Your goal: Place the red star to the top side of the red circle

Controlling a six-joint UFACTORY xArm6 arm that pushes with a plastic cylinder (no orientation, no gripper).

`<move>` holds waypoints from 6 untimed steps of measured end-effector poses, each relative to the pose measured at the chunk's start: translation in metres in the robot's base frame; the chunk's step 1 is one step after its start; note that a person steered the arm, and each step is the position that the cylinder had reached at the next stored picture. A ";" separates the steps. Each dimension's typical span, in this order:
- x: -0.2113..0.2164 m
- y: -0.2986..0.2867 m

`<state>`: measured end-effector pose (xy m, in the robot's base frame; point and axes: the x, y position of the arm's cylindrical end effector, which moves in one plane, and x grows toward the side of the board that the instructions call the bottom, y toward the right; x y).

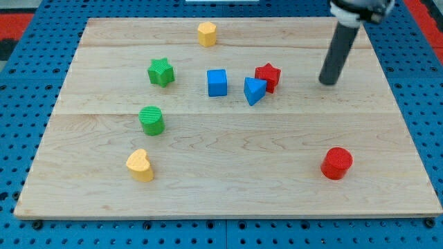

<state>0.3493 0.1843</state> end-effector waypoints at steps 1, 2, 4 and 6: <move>-0.013 -0.075; -0.007 -0.109; 0.008 -0.095; 0.001 -0.095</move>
<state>0.3507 0.0890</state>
